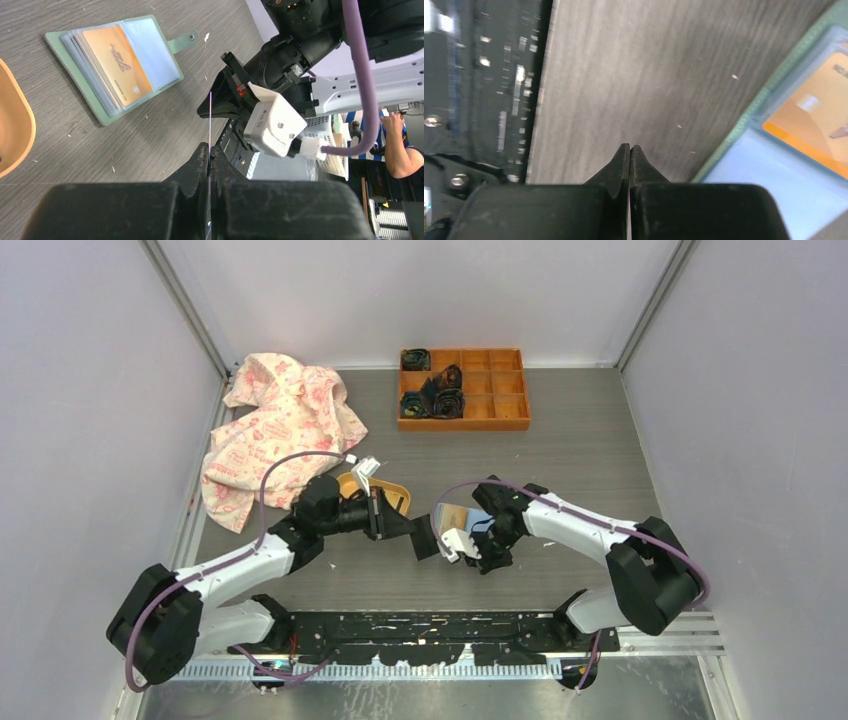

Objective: Put the credit cards into the card holder
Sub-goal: Insert the credit card into the card holder.

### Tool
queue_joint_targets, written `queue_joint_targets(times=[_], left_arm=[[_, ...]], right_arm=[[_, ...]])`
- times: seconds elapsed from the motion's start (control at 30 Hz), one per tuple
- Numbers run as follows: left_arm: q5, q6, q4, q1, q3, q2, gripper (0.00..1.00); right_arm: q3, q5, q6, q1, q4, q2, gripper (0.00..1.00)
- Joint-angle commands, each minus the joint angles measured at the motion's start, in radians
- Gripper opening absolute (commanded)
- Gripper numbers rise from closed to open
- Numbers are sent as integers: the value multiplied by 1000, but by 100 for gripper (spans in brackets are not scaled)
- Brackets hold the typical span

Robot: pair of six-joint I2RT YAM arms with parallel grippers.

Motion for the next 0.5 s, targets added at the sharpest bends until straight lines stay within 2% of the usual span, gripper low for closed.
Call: queue_joint_targets(times=[0.0, 0.47], left_arm=[[-26, -56, 147, 2, 15, 53, 0], [-35, -128, 308, 2, 57, 259, 0]], right_arm=[[-3, 154, 29, 23, 140, 24, 1], [-1, 407, 146, 14, 279, 52, 1]])
